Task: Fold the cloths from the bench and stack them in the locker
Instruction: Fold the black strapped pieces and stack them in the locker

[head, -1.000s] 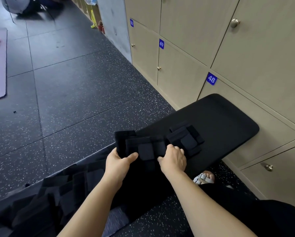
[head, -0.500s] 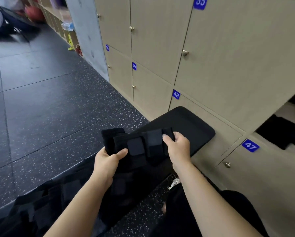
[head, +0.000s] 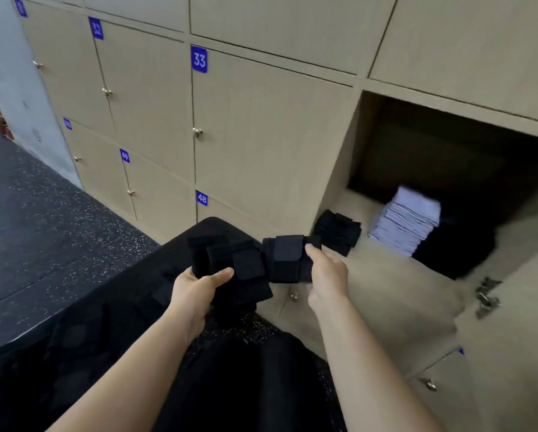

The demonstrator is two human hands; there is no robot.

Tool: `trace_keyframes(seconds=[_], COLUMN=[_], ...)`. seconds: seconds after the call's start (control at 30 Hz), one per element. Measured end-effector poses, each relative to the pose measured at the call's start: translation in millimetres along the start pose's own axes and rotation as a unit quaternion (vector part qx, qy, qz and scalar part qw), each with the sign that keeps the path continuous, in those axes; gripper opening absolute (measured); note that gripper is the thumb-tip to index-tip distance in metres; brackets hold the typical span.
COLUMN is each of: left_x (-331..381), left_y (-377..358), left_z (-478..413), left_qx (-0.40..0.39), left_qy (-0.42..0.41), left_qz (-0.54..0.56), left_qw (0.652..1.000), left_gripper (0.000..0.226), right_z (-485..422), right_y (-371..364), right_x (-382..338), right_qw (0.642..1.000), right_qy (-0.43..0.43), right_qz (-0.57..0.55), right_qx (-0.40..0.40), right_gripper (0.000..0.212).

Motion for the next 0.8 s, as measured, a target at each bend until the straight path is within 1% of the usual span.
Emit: trace_keyframes(seconds=[0.03,0.1,0.13,0.2,0.27,0.33,0.37,0.43,0.53,0.6,0.7,0.8], left_x=[-3,-9,-13,-22,-32,-40,-43,-47,-48,-49,-50,-54], left_y=[-15,-41,-54,-76,-94,-110,-117,-131,-145,-150,-157,-166], left_z=[0,-1,-1,-2,-5,-10,-12,-17,-27,-35,-47,-60], left_qx=[-0.009,-0.025,-0.030,-0.039,-0.042,-0.050,-0.056,-0.073,-0.087,-0.086,-0.082,-0.083], left_qy=[0.001,0.002,0.002,0.006,0.010,0.013,0.015,0.016,0.016,0.013,0.011,0.012], left_qz=[-0.001,-0.007,-0.013,-0.022,-0.030,-0.034,-0.033,-0.031,-0.026,-0.025,-0.028,-0.030], left_qw=[1.000,1.000,0.999,0.999,0.999,0.998,0.998,0.997,0.996,0.996,0.996,0.996], left_gripper=[0.029,0.026,0.025,0.025,0.024,0.023,0.022,0.022,0.021,0.021,0.020,0.017], right_z=[-3,-7,-9,-16,-19,-23,-24,-28,-37,-46,-60,-76], right_y=[15,42,55,77,94,102,102,103,105,107,112,117], right_x=[-5,-14,-19,-24,-27,-26,-27,-26,-24,-24,-28,-29], right_qw=[1.000,0.998,0.997,0.996,0.994,0.993,0.994,0.995,0.987,0.977,0.972,0.968], right_qy=[-0.002,0.002,0.008,0.018,0.024,0.032,0.037,0.058,0.092,0.093,0.085,0.092], right_qz=[-0.016,-0.050,-0.055,-0.058,-0.054,-0.061,-0.055,-0.014,0.112,0.185,0.218,0.233], right_qx=[0.014,0.046,0.058,0.070,0.089,0.094,0.090,0.079,0.069,0.054,0.033,0.020], right_gripper=[0.015,0.036,0.038,0.028,0.026,0.016,0.018,0.025,0.039,0.040,0.032,0.009])
Point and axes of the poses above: each hand's wrist, its own z-axis away from the middle knuckle, its own y-axis out of the back of the hand, x = y × z, the point moved 7 cm from there along -z, towards the middle knuckle, and after that the axes turned 4 degrees about -x, right-handed, at the moved point
